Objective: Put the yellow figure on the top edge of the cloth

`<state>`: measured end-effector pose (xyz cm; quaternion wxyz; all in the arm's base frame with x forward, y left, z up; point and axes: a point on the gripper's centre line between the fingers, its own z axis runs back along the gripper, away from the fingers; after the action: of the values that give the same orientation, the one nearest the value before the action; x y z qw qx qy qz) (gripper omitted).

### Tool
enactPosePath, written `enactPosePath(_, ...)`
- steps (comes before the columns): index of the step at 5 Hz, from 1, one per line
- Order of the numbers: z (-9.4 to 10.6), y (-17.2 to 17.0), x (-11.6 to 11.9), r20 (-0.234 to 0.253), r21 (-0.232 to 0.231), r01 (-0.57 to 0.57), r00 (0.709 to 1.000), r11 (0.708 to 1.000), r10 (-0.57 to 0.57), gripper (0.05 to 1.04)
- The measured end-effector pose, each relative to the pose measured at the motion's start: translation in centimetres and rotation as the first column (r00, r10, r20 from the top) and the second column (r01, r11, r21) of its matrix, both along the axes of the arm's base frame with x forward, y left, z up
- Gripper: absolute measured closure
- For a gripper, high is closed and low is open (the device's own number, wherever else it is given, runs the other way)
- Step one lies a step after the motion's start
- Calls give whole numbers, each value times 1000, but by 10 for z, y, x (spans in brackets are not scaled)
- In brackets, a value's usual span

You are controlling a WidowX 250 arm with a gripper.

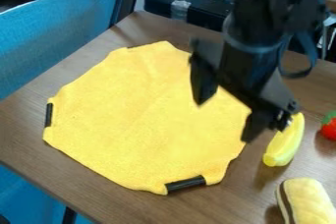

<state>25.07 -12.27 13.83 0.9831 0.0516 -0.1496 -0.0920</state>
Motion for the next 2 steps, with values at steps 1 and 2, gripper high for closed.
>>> enactPosePath(1, -17, -19, -6, 15, -226, -183, 982, 957, 191, 83)
enactPosePath(2, -20, -44, -7, 6, -371, -225, 969, 901, 245, 83)
